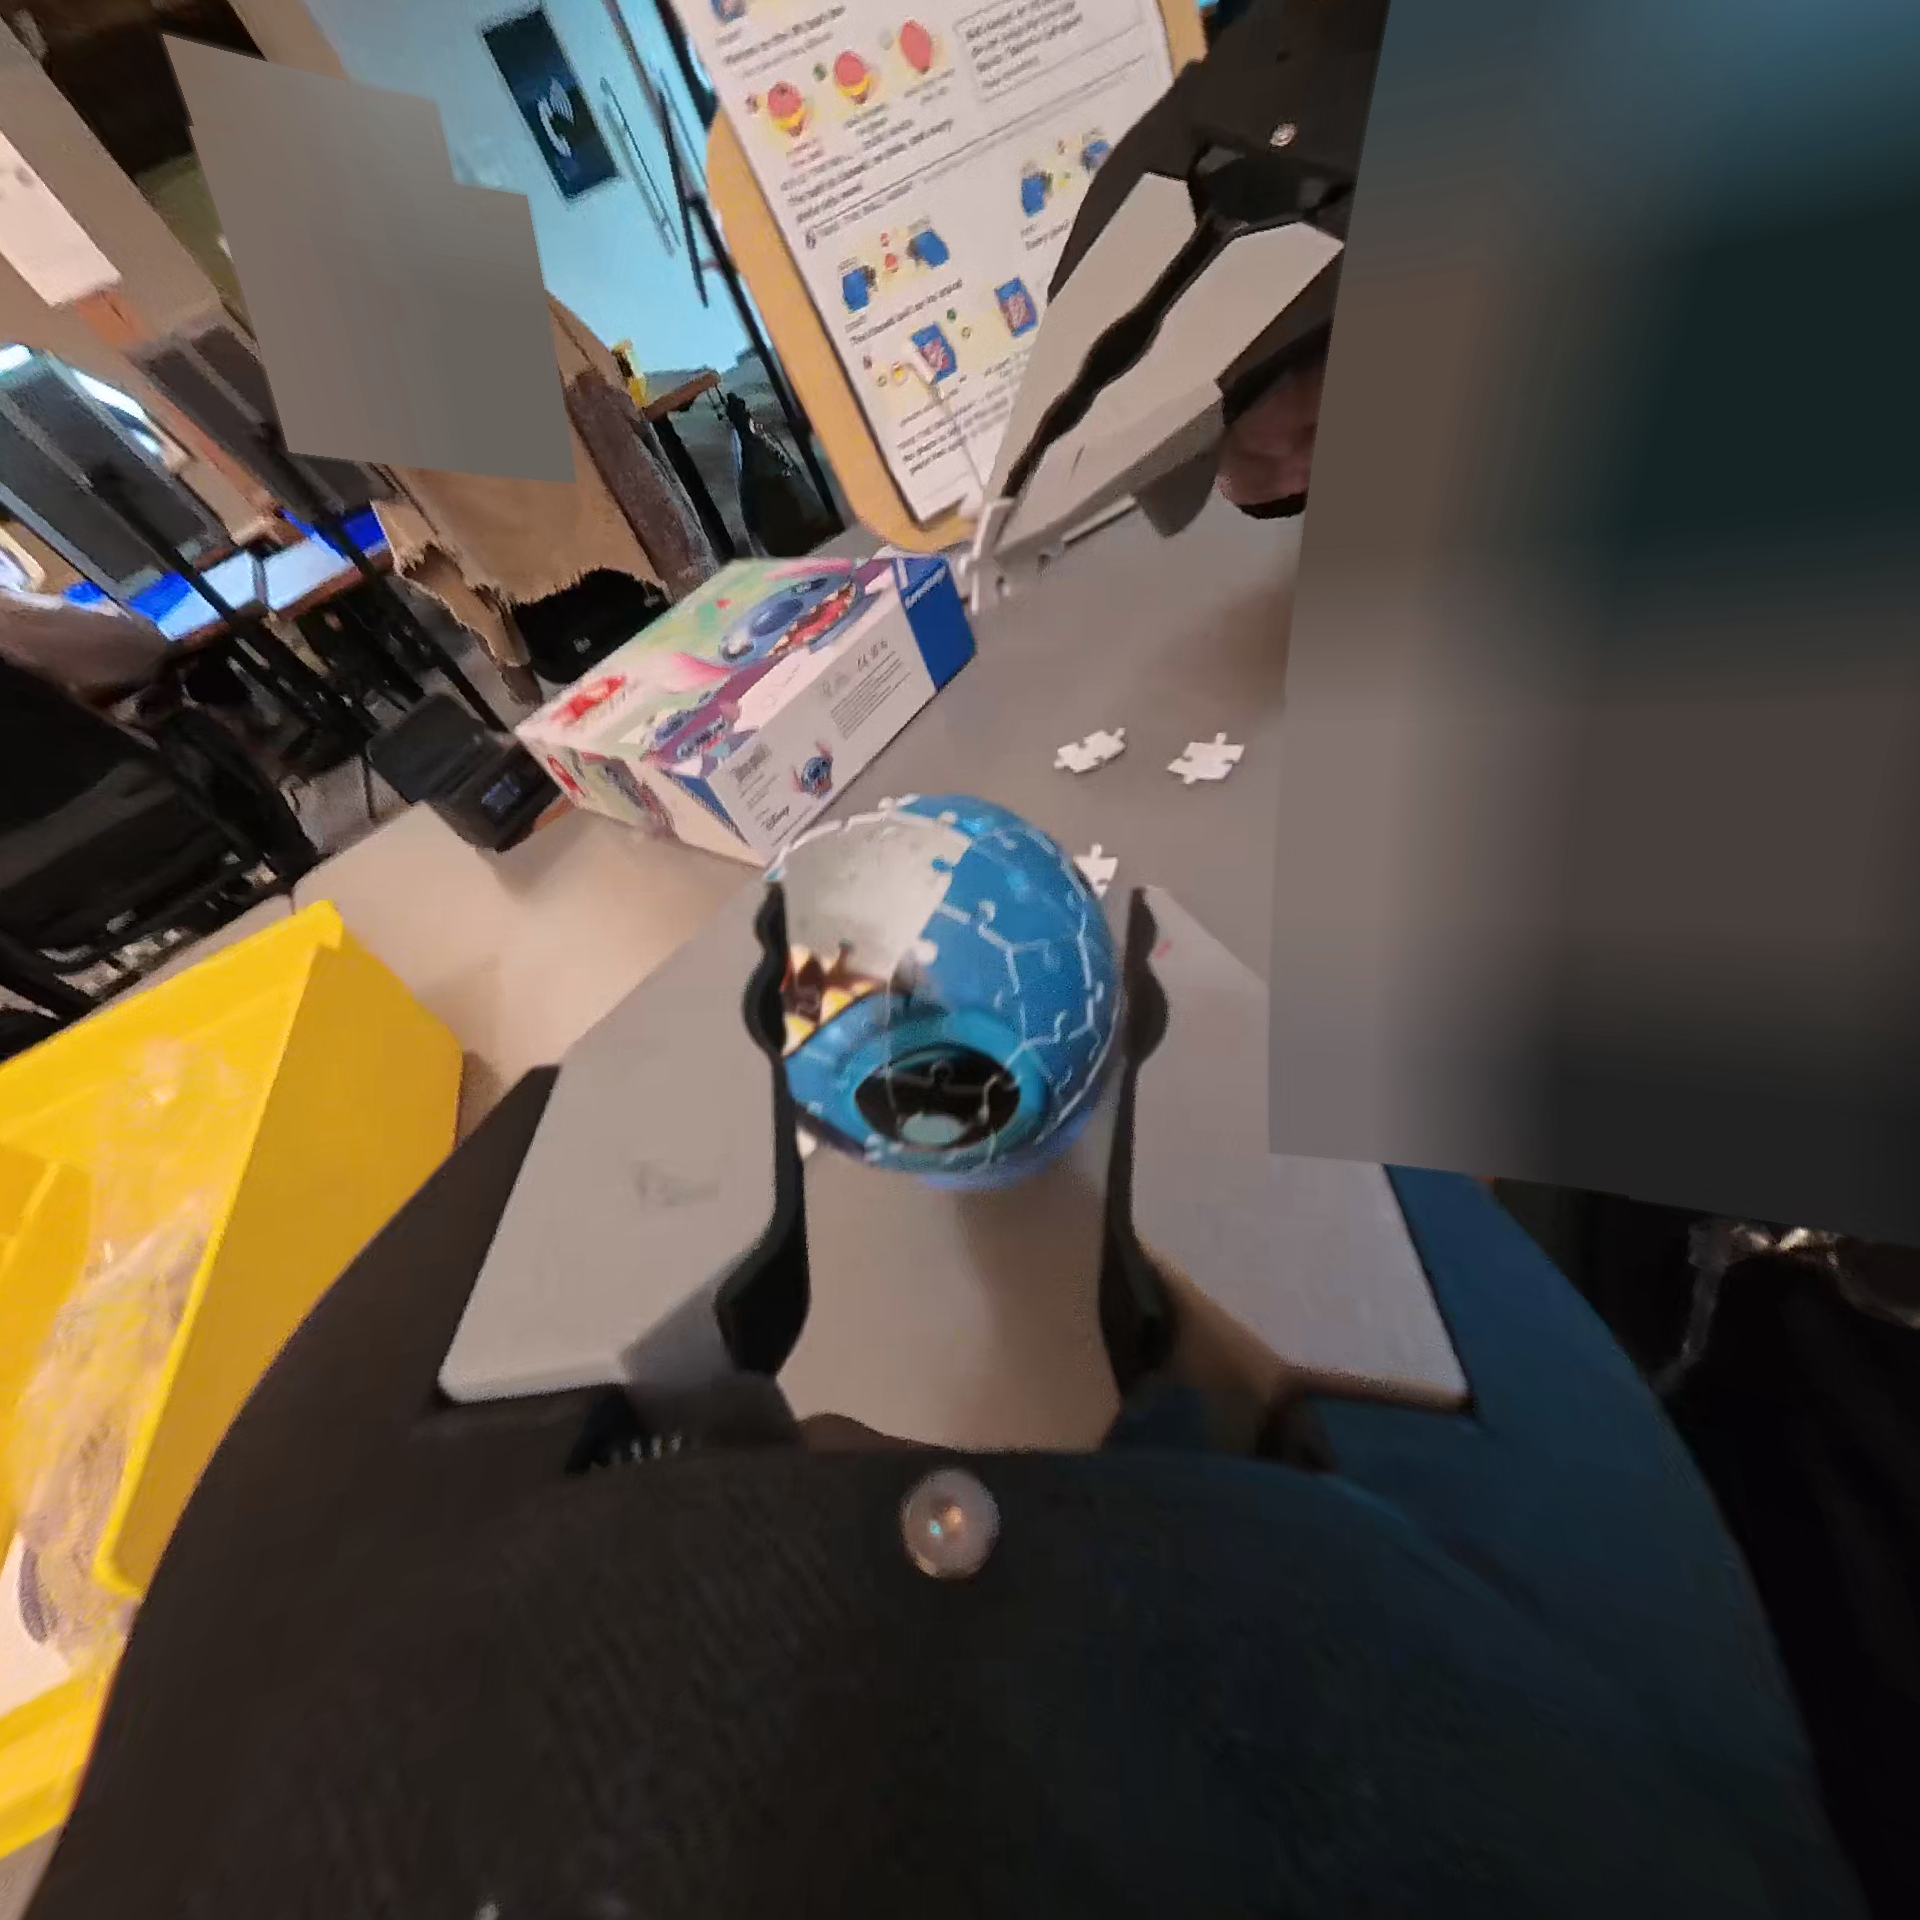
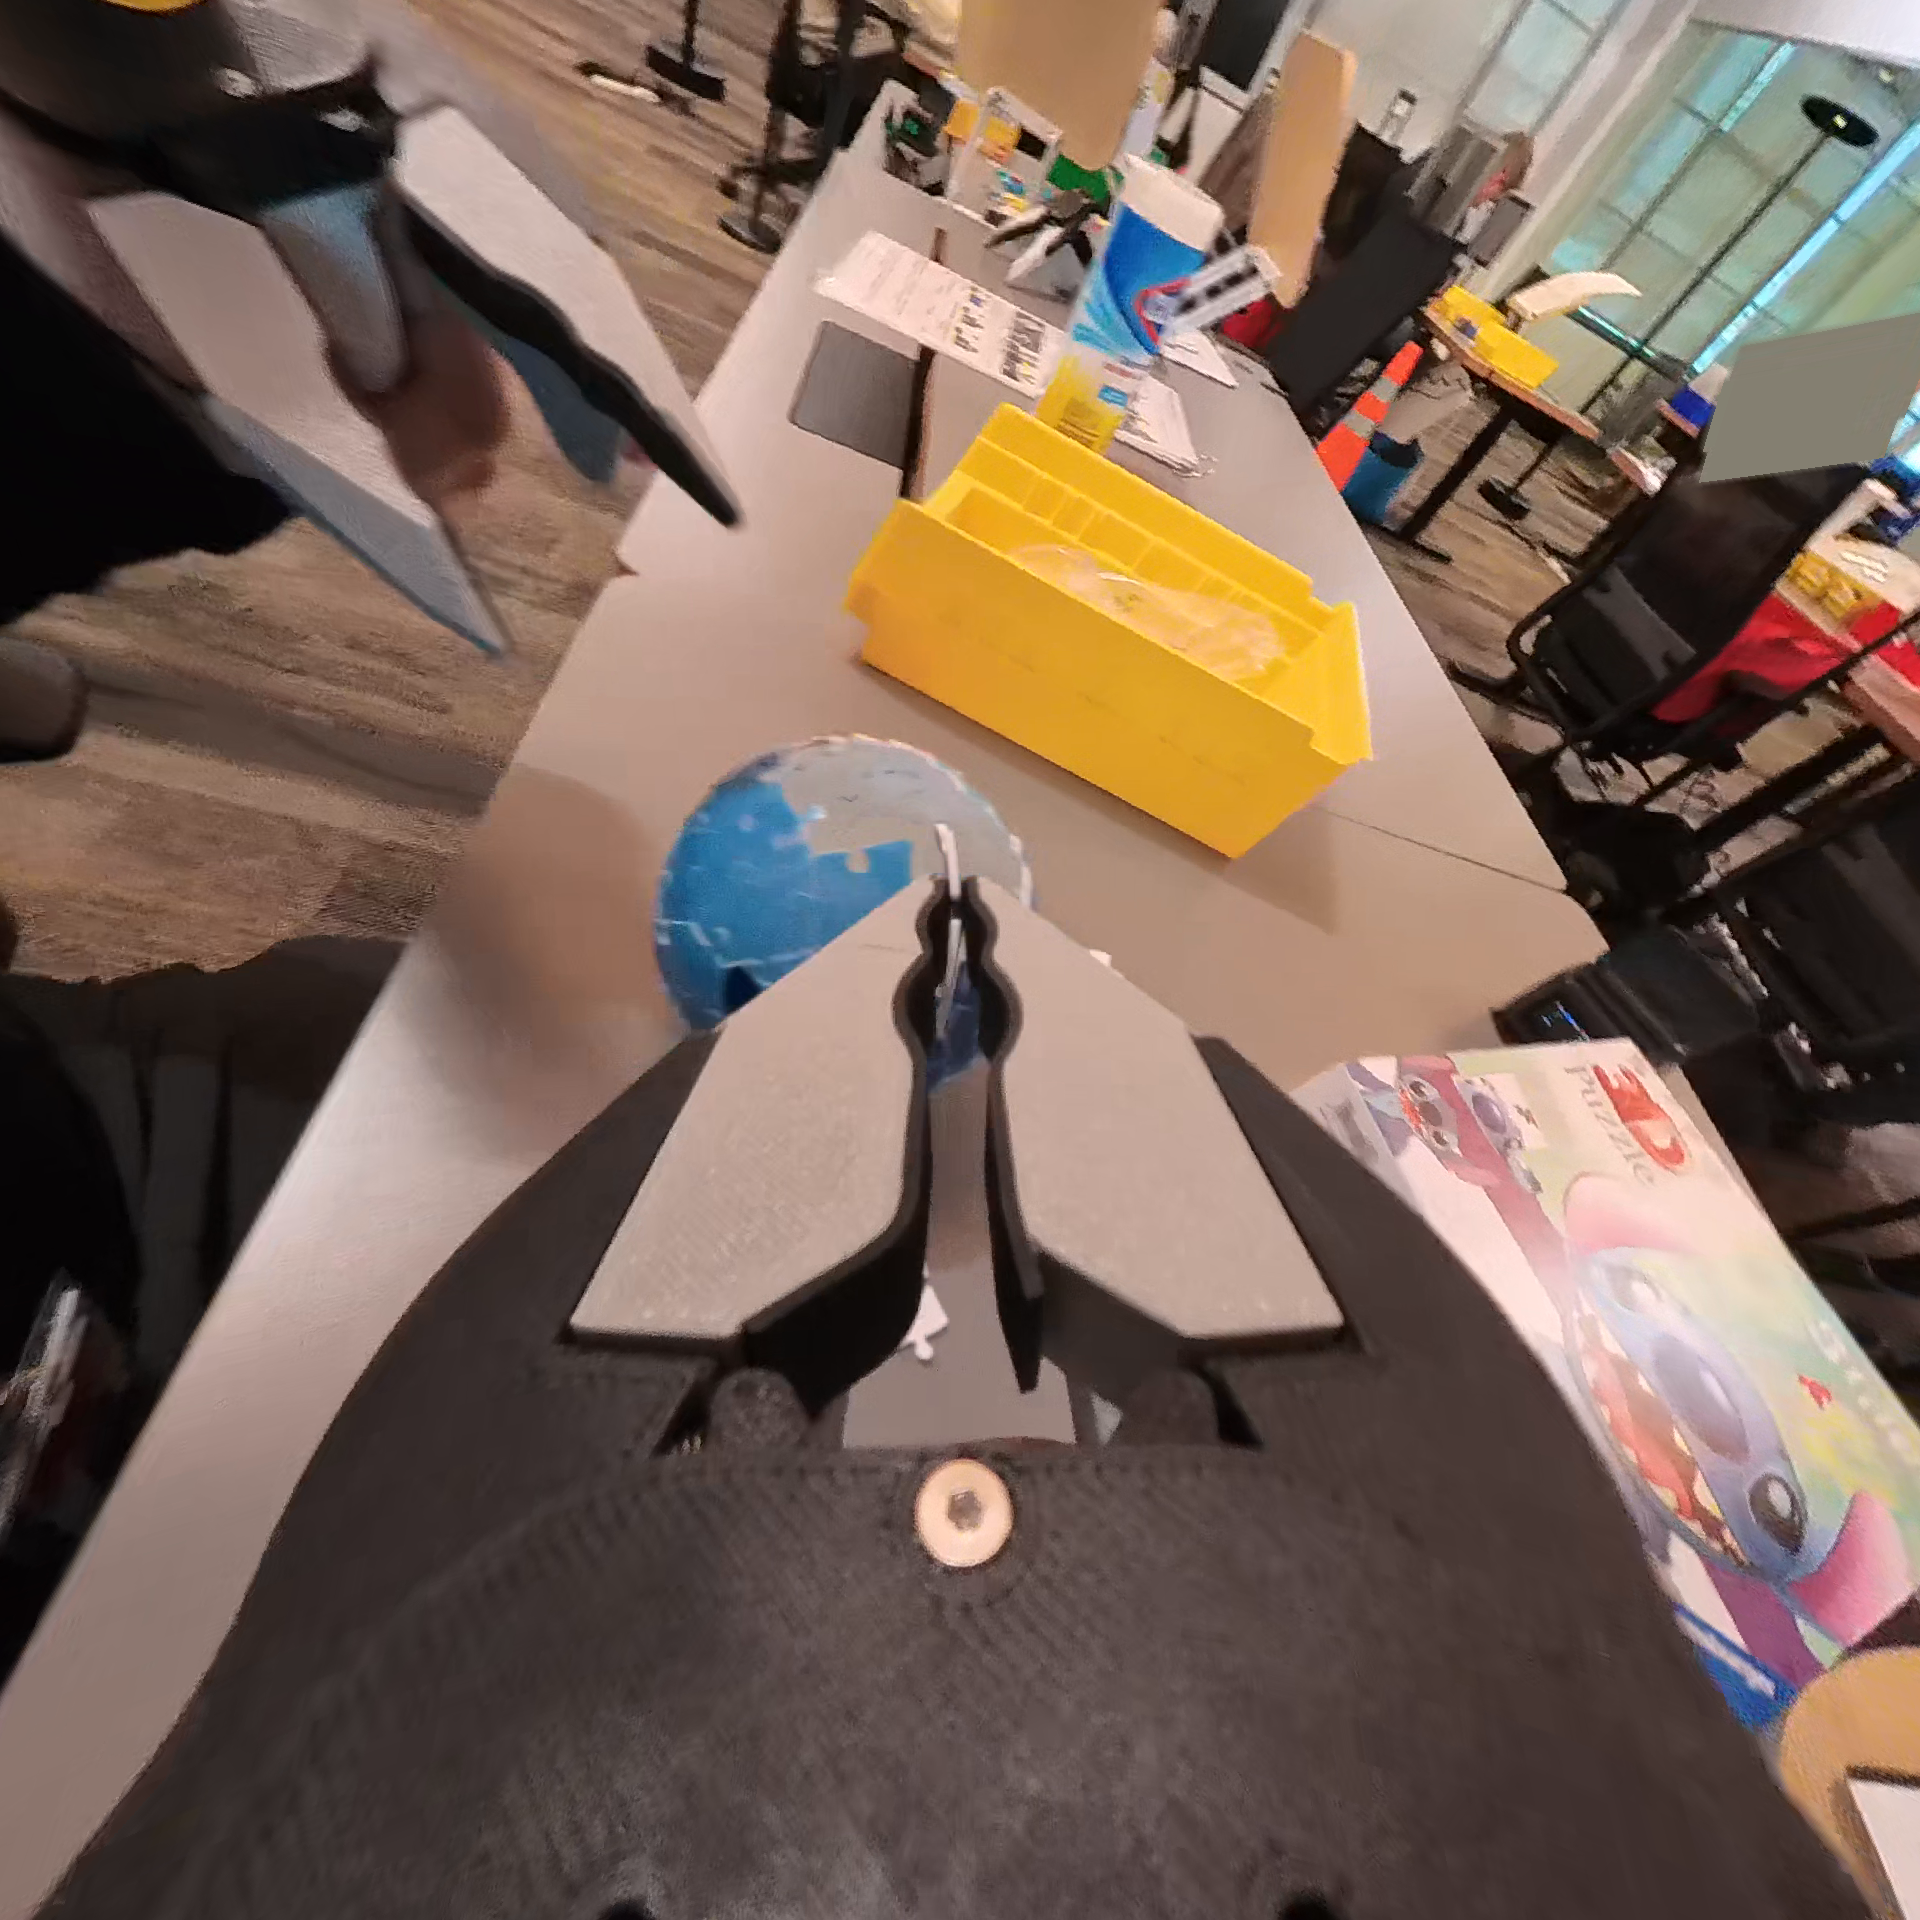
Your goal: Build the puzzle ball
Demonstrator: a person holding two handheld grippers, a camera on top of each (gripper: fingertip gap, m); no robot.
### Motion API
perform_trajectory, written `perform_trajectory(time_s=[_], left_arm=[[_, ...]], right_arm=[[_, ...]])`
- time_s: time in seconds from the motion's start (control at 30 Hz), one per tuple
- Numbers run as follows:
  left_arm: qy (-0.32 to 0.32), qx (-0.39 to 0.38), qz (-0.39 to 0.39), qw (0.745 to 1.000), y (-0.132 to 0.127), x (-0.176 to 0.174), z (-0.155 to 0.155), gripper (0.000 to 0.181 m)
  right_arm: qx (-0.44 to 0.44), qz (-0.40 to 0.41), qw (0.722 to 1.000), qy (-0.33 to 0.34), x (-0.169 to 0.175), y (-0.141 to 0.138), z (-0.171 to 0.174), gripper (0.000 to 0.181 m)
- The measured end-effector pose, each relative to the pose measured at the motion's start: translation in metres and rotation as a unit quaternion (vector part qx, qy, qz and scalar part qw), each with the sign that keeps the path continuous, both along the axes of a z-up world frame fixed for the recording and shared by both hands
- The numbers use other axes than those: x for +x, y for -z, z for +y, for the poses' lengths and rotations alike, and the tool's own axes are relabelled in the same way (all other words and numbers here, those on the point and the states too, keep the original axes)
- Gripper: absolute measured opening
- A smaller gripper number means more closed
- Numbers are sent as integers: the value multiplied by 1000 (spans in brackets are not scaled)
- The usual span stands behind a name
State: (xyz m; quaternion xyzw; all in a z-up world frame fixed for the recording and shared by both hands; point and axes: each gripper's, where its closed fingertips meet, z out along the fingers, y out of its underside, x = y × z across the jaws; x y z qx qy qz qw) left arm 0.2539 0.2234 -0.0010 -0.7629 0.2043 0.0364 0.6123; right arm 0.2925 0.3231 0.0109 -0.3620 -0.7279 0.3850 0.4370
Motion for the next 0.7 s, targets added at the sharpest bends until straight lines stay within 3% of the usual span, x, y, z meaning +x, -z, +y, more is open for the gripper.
perform_trajectory(time_s=[0.03, 0.1, 0.23, 0.37, 0.47, 0.57, 0.7], left_arm=[[0, -10, -10, 1000, 5, -8, -2, 70], [-16, -25, -34, 999, 20, -29, -4, 73], [-20, -58, -87, 994, 58, -51, -10, 76], [-37, -90, -84, 992, 90, -70, -7, 82], [-32, -102, -73, 992, 102, -76, 2, 85], [-14, -106, -61, 992, 109, -80, 9, 86], [5, -105, -47, 993, 116, -93, 23, 87]], right_arm=[[2, -10, 1000, 19, -5, 6, 13, 0], [5, -46, 997, 58, -13, 29, 43, 0], [-62, -180, 979, 71, -13, 101, 77, 0], [-150, -214, 963, 60, -19, 129, 90, 0], [-205, -238, 948, 43, -23, 141, 88, 0], [-195, -247, 948, 40, -24, 147, 88, 0], [-202, -203, 958, -4, -36, 101, 74, 0]])
